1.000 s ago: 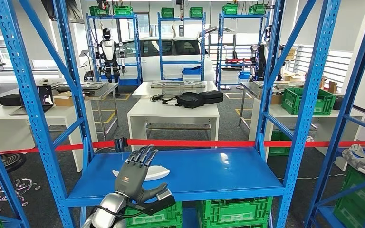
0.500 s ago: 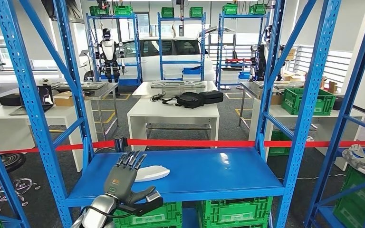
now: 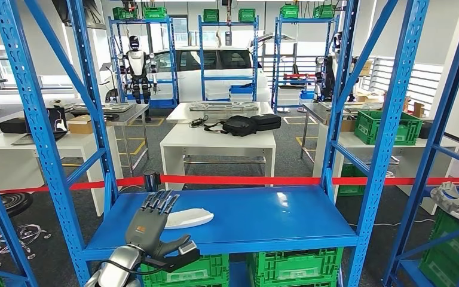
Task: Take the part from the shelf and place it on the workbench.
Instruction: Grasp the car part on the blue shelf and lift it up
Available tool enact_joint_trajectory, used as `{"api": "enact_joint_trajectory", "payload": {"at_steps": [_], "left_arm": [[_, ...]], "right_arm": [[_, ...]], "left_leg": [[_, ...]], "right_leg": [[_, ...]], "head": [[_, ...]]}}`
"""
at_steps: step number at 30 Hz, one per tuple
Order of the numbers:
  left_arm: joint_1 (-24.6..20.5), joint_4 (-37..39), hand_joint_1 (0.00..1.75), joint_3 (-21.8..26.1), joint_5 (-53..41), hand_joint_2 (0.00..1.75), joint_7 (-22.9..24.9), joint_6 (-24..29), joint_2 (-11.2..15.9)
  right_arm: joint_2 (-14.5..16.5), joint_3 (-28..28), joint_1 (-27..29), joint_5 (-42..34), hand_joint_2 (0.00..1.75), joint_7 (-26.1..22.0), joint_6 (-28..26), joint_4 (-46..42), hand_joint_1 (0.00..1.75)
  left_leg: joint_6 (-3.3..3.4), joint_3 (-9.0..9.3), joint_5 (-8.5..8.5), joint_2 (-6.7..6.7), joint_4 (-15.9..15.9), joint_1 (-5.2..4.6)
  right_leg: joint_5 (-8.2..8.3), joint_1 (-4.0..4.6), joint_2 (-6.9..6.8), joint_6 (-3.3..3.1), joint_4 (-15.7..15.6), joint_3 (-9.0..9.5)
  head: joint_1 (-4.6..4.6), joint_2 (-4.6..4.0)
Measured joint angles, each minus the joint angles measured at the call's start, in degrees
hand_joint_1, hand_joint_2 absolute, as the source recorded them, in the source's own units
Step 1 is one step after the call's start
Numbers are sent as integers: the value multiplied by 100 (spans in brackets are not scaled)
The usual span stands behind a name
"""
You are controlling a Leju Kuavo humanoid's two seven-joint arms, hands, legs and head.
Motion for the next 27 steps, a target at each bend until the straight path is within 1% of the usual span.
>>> {"api": "enact_joint_trajectory", "payload": {"at_steps": [12, 27], "left_arm": [[-4, 3, 0, 6, -69, 0, 191, -156, 14], [-1, 6, 0, 19, -69, 0, 220, -237, 64]], "right_arm": [[15, 0, -2, 56, 0, 1, 10, 2, 0], [15, 0, -6, 85, 0, -3, 16, 2, 0]], "left_leg": [[0, 0, 0, 0, 0, 0], [0, 0, 0, 0, 0, 0]], "right_leg": [[0, 1, 0, 0, 0, 1], [0, 0, 0, 0, 0, 1]], "head": [[0, 0], [0, 0]]}}
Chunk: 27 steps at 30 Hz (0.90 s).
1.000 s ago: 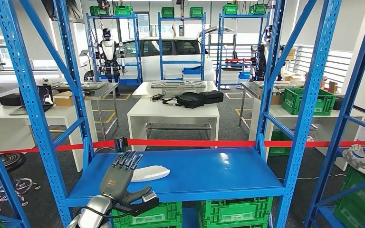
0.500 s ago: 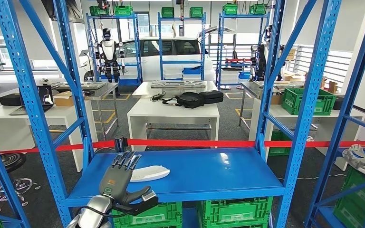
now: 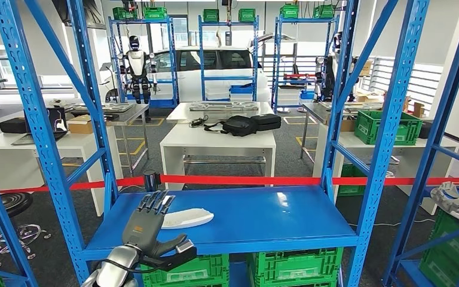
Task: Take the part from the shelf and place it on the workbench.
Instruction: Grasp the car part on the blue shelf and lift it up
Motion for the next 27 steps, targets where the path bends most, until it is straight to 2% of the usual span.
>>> {"api": "enact_joint_trajectory", "payload": {"at_steps": [13, 22, 27], "left_arm": [[-1, 12, 0, 29, -27, 0, -33, -132, -34], [-21, 12, 0, 29, -127, 0, -20, -255, -293], [-51, 11, 0, 29, -179, 0, 22, -268, -408]], "right_arm": [[0, -1, -7, -6, 0, -16, 18, 1, 0], [0, -70, -5, -92, 0, 37, 41, 2, 0], [0, -113, -7, -114, 0, 51, 44, 2, 0]], "left_leg": [[0, 0, 0, 0, 0, 0], [7, -1, -5, -1, 10, -20], [54, -7, -18, 0, -6, -46]], "right_leg": [[0, -1, 0, 0, 0, -2], [7, -23, 1, 16, -9, -6], [8, -47, 4, 58, -39, -6]], "head": [[0, 0], [0, 0], [0, 0]]}}
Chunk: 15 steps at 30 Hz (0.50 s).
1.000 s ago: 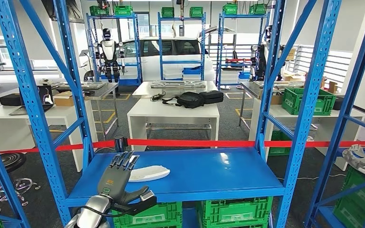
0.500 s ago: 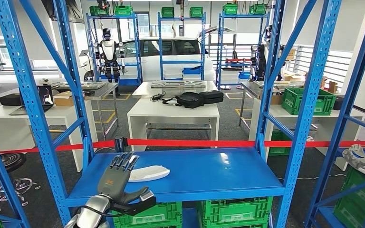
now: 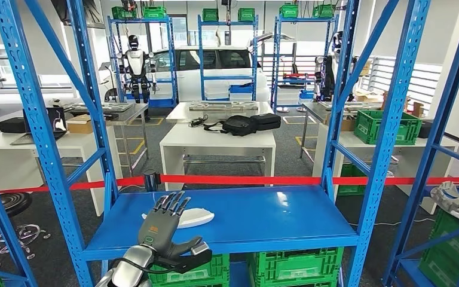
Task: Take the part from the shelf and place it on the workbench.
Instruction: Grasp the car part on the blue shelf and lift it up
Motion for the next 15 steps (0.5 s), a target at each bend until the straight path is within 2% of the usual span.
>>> {"api": "enact_joint_trajectory", "payload": {"at_steps": [2, 3, 4, 6, 7, 8, 9, 11, 12, 13, 15], "left_arm": [[-22, -22, 0, 1, -17, 0, 32, 7, -31], [-38, -33, 0, 2, -21, 0, 49, 11, -49], [-48, -42, 0, 3, -24, 0, 65, 15, -69], [-44, -36, 0, 4, -25, 0, 81, 17, -99], [-25, -33, 0, 4, -26, 0, 87, 17, -107], [-2, -31, 0, 4, -28, 0, 91, 17, -110], [16, -32, 0, 5, -33, 0, 93, 17, -111], [35, -33, 0, 15, -42, 0, 92, 23, -111], [38, -33, 0, 27, -45, 0, 84, 28, -109], [46, -34, 0, 41, -50, 0, 70, 33, -107], [66, -40, 0, 64, -65, 0, 24, 38, -104]], "right_arm": [[-1, -16, -10, -3, 0, 4, -4, -1, 0], [0, -23, -16, -3, 0, 5, -7, -2, 0], [0, -29, -20, -3, 0, 7, -10, -2, 0], [1, -36, -19, -3, 0, 14, -13, -2, 0], [0, -39, -14, -1, 0, 19, -13, -2, 0], [0, -42, -8, 3, 0, 23, -13, -2, 0], [0, -44, -2, 7, 0, 23, -13, -2, 0], [1, -45, 6, 15, 0, 13, -15, -1, 0], [6, -47, 7, 19, 0, 6, -16, 8, 0], [12, -50, 7, 26, 0, 4, -17, 17, 0], [22, -63, 8, 40, 0, 1, -25, 34, 0]], "left_leg": [[55, 42, 29, 4, -92, 38], [82, 69, 46, 7, -143, 61], [102, 94, 56, 8, -180, 81], [115, 107, 42, 5, -192, 85], [110, 114, 26, 0, -189, 89], [95, 131, 2, -7, -181, 98], [69, 157, -30, -14, -169, 113], [-9, 211, -123, -24, -118, 153], [-53, 225, -172, -30, -79, 159], [-93, 222, -205, -36, -53, 157], [-153, 210, -226, -49, -42, 139]], "right_leg": [[-33, 11, -10, 31, 66, -19], [-91, 18, -12, 52, 223, -102], [-190, 17, -14, 73, 503, -265], [-423, -10, -11, 122, 1304, -809], [-455, -31, -11, 144, 1631, -1079], [-365, -53, -12, 164, 1775, -1269], [-147, -75, -13, 186, 1684, -1346], [453, -123, -15, 243, 1007, -1225], [631, -133, -12, 253, 672, -1123], [709, -136, -9, 231, 456, -1057], [642, -114, -4, 136, 354, -1028]], "head": [[1, 0], [3, 0], [9, 0], [18, 0], [21, 0], [21, 0], [22, 0], [23, 0], [28, 0], [27, 1], [20, 1]]}}
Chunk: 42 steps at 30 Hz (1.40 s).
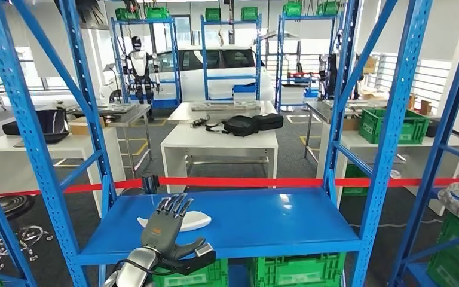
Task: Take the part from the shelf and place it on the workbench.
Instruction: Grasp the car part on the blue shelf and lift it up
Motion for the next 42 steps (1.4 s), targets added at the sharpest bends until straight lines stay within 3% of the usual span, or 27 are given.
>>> {"api": "enact_joint_trajectory", "payload": {"at_steps": [2, 4, 7, 8, 9, 11, 13, 16, 18, 20, 22, 23, 24, 25, 26, 28, 29, 34, 36, 38, 39, 40, 42], "left_arm": [[10, -19, 0, 14, -17, 0, -32, -3, 1], [-7, -40, 0, 39, -25, 0, -35, -11, -1], [14, -43, 0, 59, -42, 0, -35, -34, -11], [36, -40, 0, 60, -47, 0, -35, -42, -14], [52, -39, 0, 62, -49, 0, -35, -46, -15], [46, -40, 0, 69, -49, 0, -34, -49, -14], [25, -40, 0, 78, -49, 0, -34, -49, -13], [16, -44, 0, 80, -50, 0, -41, -49, -34], [11, -63, 0, 82, -54, 0, -63, -52, -55], [-14, -74, 0, 85, -57, 0, -79, -69, -97], [-17, -64, 0, 85, -61, 0, -78, -101, -145], [-1, -58, 0, 86, -63, 0, -70, -113, -162], [14, -52, 0, 87, -65, 0, -59, -122, -173], [24, -49, 0, 90, -67, 0, -49, -126, -179], [27, -49, 0, 94, -67, 0, -39, -125, -183], [23, -50, 0, 114, -67, 0, -32, -122, -182], [25, -51, 0, 130, -68, 0, -30, -121, -181], [30, -73, 0, 180, -89, 0, -18, -117, -174], [24, -85, 0, 185, -116, 0, 0, -126, -170], [47, -81, 0, 187, -150, 0, 16, -151, -170], [65, -79, 0, 187, -161, 0, 19, -165, -170], [75, -78, 0, 187, -169, 0, 19, -177, -170], [66, -82, 0, 189, -172, 0, 20, -187, -167]], "right_arm": [[1, -14, 2, 5, 0, -1, -9, 1, 0], [-1, -26, -1, 5, 0, 0, -15, 1, 0], [-2, -57, -5, -7, 0, 1, -23, 1, 0], [-2, -65, -1, -11, 0, 3, -23, 1, 0], [-2, -68, 4, -14, 0, 5, -22, 1, 0], [-2, -70, 8, -21, 0, 9, -21, 1, 0], [2, -72, 4, -28, 0, 10, -21, 4, 0], [5, -78, -6, -32, 0, 16, -21, 8, 0], [6, -86, -11, -45, 0, 23, -23, 9, 0], [6, -100, -17, -69, 0, 43, -28, 9, 0], [2, -114, -19, -88, 0, 66, -35, 9, 0], [-1, -121, -15, -91, 0, 73, -37, 9, 0], [-2, -130, -10, -91, 0, 75, -38, 9, 0], [-3, -139, -5, -90, 0, 77, -38, 9, 0], [-4, -147, -2, -86, 0, 76, -38, 9, 0], [-5, -159, -4, -69, 0, 74, -37, 12, 0], [-6, -164, -6, -59, 0, 71, -37, 14, 0], [-4, -204, -2, -44, 0, 60, -34, 16, 0], [-4, -211, -6, -44, 0, 57, -31, 16, 0], [-4, -221, -9, -46, 0, 57, -28, 16, 0], [-4, -228, -7, -48, 0, 57, -25, 16, 0], [-3, -236, -4, -50, 0, 57, -23, 16, 0], [1, -246, 1, -52, 0, 57, -21, 16, 0]], "left_leg": [[-49, -1, -38, 2, 14, 4], [-111, -169, -199, 23, 370, 14], [-166, -878, -520, 54, 1535, 27], [-160, -1055, -485, 57, 1736, 27], [-142, -1128, -331, 57, 1717, 25], [-57, -965, 241, 56, 1030, -1], [39, -687, 592, 59, 340, -50], [96, -543, 536, 59, 48, -85], [120, -459, 519, 57, -69, -46], [155, -359, 511, 55, -166, -5], [184, -317, 473, 46, -175, 0], [186, -294, 444, 43, -168, 1], [178, -266, 410, 41, -155, 4], [164, -235, 372, 39, -134, 10], [141, -204, 322, 39, -100, 18], [77, -185, 228, 40, -27, 12], [44, -192, 196, 39, -2, 2], [-98, -243, 73, 43, 128, -5], [-157, -549, -169, 53, 711, 13], [-186, -1002, -374, 57, 1450, 32], [-184, -1143, -342, 57, 1618, 35], [-174, -1172, -189, 57, 1556, 37], [-123, -938, 316, 58, 866, 33]], "right_leg": [[-34, -2, -1, -101, 0, 16], [-70, -16, -2, -188, -18, 81], [-148, -12, -3, -258, -23, 174], [-179, -8, 2, -266, -23, 213], [-212, -3, 10, -269, -23, 259], [-286, 15, 28, -263, -26, 370], [-345, 33, 31, -228, -43, 441], [-368, 29, 12, -145, -95, 455], [-424, 37, -1, -91, -58, 456], [-614, 40, -2, -49, 383, 229], [-828, 35, -1, -13, 1125, -244], [-831, 31, -1, 5, 1371, -445], [-716, 26, -2, 20, 1415, -553], [-505, 18, -4, 33, 1252, -556], [-217, 6, -9, 44, 874, -448], [106, -1, -15, 31, 216, -202], [152, 2, -16, 4, 28, -127], [63, -1, -8, -199, -45, -35], [24, -18, -13, -259, -61, 34], [-23, -17, -12, -279, -60, 84], [-48, -17, -7, -277, -60, 113], [-77, -17, 0, -271, -60, 151], [-143, -18, 14, -245, -61, 244]], "head": [[-10, 0], [-23, 0], [-36, -1], [-37, -1], [-38, -1], [-40, -1], [-42, -1], [-46, 0], [-42, -1], [-30, -1], [-16, -1], [-11, -1], [-9, -1], [-6, -1], [-5, -1], [1, -1], [-2, -1], [-20, 0], [-32, -1], [-35, -1], [-36, -1], [-36, -1], [-39, -1]]}}
